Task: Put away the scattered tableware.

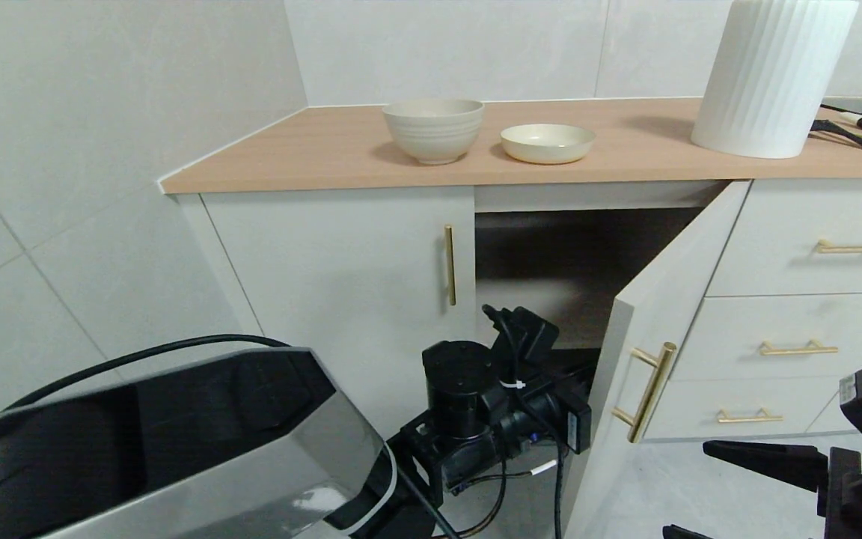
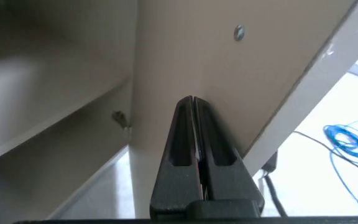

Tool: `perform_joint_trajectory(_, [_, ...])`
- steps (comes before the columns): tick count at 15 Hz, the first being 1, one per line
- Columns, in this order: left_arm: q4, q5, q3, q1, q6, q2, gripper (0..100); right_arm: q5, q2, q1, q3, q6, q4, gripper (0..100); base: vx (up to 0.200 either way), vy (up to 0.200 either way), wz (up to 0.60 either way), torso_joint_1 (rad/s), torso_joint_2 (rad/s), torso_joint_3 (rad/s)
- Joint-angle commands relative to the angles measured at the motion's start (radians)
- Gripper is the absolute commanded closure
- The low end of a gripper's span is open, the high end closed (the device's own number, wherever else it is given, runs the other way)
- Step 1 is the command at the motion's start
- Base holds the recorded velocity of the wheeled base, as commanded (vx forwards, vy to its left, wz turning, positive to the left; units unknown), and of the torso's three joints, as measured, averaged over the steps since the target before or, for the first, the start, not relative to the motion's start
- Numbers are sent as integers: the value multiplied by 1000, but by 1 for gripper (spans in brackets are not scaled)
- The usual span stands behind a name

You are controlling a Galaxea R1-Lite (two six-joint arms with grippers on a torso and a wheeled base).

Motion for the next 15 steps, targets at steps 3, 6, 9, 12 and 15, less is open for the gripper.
perform_joint_trajectory(3, [-163,-318,232,-185,-343,-172,100,113,-51,27,1,5,0,0,0,0,0,0,0,0])
perform_joint_trajectory(6, [-206,-402,255,-113,-335,-181,100,154,-68,27,12,5,-2,0,0,0,0,0,0,0])
perform_joint_trajectory(9, [-166,-391,251,-70,-248,-155,100,149,-71,27,6,5,-3,0,0,0,0,0,0,0])
perform_joint_trajectory(12, [-43,-321,238,16,-127,-152,100,148,-75,19,-9,24,-9,0,0,0,0,0,0,0])
perform_joint_trajectory(15, [63,-207,207,76,-9,-147,100,151,-81,18,-14,42,-9,0,0,0,0,0,0,0])
